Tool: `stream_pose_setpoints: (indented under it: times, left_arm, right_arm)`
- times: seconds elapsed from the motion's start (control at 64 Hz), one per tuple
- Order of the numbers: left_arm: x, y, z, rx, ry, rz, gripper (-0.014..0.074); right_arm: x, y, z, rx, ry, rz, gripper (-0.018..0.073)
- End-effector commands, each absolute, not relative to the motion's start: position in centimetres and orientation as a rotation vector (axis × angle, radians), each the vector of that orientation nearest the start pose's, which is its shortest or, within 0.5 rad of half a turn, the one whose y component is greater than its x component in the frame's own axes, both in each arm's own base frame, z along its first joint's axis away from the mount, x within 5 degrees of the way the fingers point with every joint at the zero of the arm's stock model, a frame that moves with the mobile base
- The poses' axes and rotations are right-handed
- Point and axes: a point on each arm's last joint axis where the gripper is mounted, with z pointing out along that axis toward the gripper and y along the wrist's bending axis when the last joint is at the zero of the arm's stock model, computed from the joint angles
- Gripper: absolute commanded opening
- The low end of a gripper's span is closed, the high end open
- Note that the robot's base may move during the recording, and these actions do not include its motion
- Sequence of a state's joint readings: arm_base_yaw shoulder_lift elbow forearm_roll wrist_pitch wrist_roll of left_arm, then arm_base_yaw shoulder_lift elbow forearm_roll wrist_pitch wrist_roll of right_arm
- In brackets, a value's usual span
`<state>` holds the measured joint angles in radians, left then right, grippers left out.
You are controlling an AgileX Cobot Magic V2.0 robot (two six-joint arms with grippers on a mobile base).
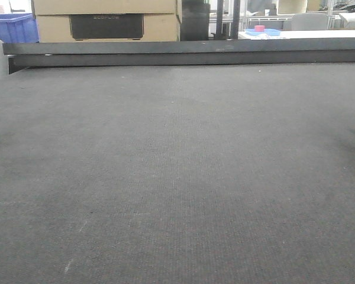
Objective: Place valve from conveyor to right shelf box
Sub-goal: 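Lower both open grippers over the two silver valves on the conveyor, then close the left and right grippers around each valve's body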
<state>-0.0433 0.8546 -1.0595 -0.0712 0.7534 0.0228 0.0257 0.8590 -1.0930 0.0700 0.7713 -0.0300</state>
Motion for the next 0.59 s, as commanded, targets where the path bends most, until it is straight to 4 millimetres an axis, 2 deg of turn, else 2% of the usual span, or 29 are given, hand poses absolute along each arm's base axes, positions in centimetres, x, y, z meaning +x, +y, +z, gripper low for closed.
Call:
stream_pose_setpoints:
  times: [0.0,0.156,0.25,0.375,0.578]
  left_arm:
    - [16.0,-1.3,41.7,0.045,2.026,-0.114,0.0587]
    - [16.1,-1.4,41.6,0.050,2.028,-0.117,0.0587]
    - [16.1,-1.4,41.6,0.050,2.028,-0.117,0.0587]
    - [16.1,-1.4,41.6,0.050,2.028,-0.117,0.0587]
    - [16.0,-1.4,41.6,0.050,2.033,-0.118,0.0587]
  right_arm:
    - [18.4,0.9,42.8,-0.051,2.179,0.064,0.0568]
    - [22.6,0.8,42.7,-0.070,2.432,0.041,0.0568]
    - [24.9,0.9,42.0,-0.116,2.507,0.023,0.0568]
    - [28.3,1.0,39.4,-0.122,2.613,0.026,0.0568]
    - [32.4,1.0,34.6,-0.137,2.752,0.020,0.0568]
